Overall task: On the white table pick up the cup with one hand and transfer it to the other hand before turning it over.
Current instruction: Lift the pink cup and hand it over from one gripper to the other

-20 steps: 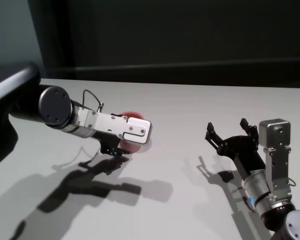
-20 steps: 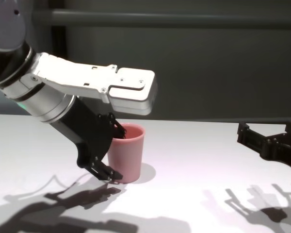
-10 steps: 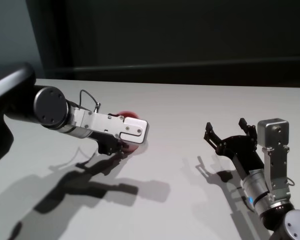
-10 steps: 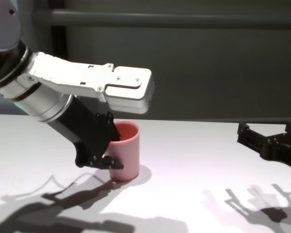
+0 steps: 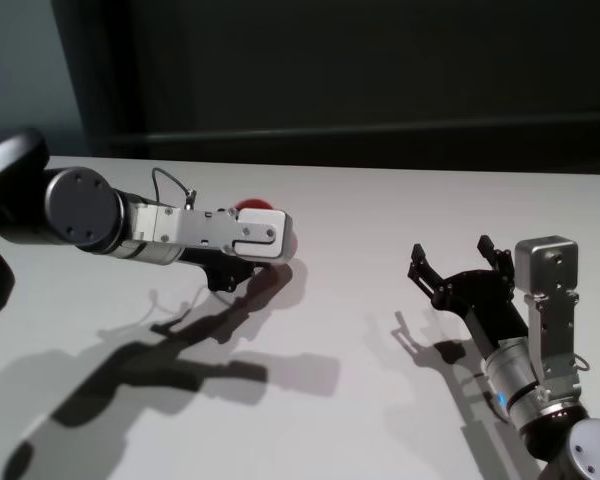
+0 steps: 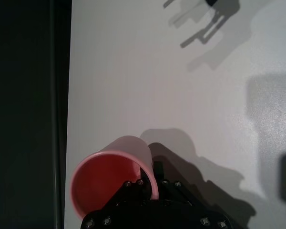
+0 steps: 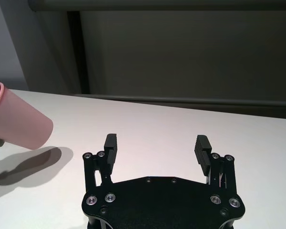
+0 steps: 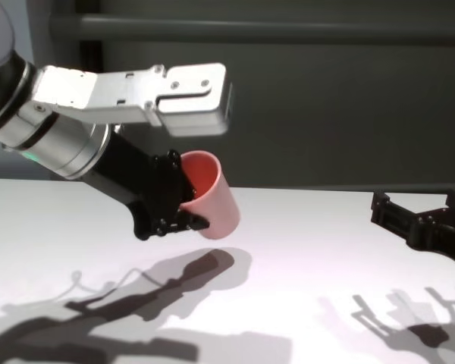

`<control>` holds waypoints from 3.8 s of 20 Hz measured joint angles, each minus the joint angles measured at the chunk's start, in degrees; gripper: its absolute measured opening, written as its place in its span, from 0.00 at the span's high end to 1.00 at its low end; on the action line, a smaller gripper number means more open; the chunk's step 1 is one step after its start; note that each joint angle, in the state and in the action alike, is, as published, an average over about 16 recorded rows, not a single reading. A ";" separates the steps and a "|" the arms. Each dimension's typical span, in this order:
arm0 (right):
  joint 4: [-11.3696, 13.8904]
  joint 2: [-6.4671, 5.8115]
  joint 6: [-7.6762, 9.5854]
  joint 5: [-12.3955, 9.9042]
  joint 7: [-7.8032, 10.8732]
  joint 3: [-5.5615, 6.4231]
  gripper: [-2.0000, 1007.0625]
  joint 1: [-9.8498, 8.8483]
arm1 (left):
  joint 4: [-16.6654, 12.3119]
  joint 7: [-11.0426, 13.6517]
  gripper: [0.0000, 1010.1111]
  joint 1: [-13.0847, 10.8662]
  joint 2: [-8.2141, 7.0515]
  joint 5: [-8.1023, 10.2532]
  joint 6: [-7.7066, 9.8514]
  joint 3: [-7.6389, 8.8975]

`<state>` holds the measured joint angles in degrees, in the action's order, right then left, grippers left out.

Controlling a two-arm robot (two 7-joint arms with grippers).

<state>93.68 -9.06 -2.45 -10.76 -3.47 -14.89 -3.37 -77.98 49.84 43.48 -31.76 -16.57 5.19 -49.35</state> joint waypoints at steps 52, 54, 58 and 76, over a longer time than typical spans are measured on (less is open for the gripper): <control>0.00 0.00 0.00 0.00 0.00 0.00 0.00 0.00 | 15.39 -1.61 0.95 -7.27 15.11 48.09 -11.34 18.20; 0.00 0.00 0.00 0.00 0.00 0.00 0.00 0.00 | 15.96 -1.23 0.95 -6.95 15.66 48.92 -11.45 18.12; 0.00 0.00 0.00 0.00 0.00 0.00 0.00 0.00 | 17.01 -0.49 0.95 -6.38 16.76 50.62 -11.64 17.97; 0.00 0.00 0.00 0.00 0.00 0.00 0.00 0.00 | 19.17 1.19 0.95 -4.95 19.60 54.42 -11.67 15.33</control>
<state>93.68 -9.06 -2.45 -10.76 -3.47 -14.89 -3.36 -58.81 51.03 38.52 -12.16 37.85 -6.48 -34.02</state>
